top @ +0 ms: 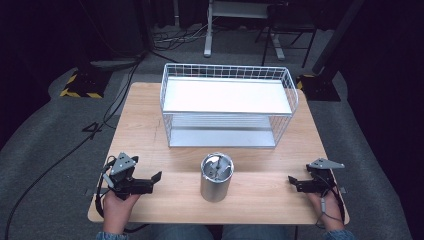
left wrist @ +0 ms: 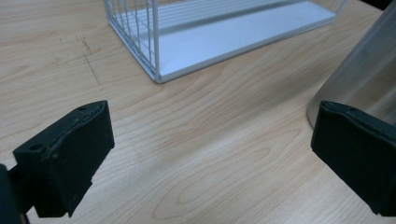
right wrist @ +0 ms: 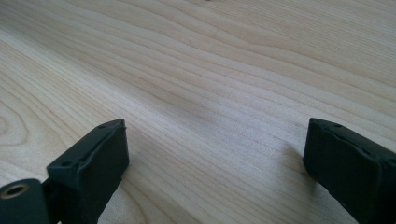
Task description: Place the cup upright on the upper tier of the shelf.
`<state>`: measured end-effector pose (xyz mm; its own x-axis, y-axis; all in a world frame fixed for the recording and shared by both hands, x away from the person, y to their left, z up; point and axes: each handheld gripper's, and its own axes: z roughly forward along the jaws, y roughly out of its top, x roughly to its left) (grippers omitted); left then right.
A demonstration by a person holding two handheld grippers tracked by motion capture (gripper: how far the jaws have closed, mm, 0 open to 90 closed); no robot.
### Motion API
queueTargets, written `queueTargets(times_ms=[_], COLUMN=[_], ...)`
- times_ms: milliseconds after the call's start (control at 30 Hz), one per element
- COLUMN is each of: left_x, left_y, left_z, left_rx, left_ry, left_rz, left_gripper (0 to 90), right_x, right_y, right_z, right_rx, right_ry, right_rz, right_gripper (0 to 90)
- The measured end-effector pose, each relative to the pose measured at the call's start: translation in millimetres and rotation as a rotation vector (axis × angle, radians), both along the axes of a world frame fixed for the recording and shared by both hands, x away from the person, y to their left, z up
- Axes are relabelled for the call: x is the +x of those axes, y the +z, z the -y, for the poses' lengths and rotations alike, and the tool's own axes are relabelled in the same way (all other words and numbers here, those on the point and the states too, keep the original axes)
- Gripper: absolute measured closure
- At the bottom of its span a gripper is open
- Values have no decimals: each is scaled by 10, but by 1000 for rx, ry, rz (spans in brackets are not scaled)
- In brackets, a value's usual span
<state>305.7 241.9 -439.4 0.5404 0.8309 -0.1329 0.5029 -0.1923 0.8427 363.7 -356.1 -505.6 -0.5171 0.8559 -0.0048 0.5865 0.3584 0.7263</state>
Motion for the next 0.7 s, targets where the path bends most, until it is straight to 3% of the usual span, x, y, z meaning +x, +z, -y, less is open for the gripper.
queueTargets(times_ms=[367,700], left_x=[-77,-175], left_y=[154,344], left_z=[104,401], left_rx=[-11,-21], left_ry=[-38,-87], left_rz=[20,42], left_gripper=[0,0], right_x=[-2,-4], right_y=[0,0], right_z=[-1,-1], right_rx=[1,1], right_ry=[0,3], right_rz=[0,2], right_gripper=[80,83])
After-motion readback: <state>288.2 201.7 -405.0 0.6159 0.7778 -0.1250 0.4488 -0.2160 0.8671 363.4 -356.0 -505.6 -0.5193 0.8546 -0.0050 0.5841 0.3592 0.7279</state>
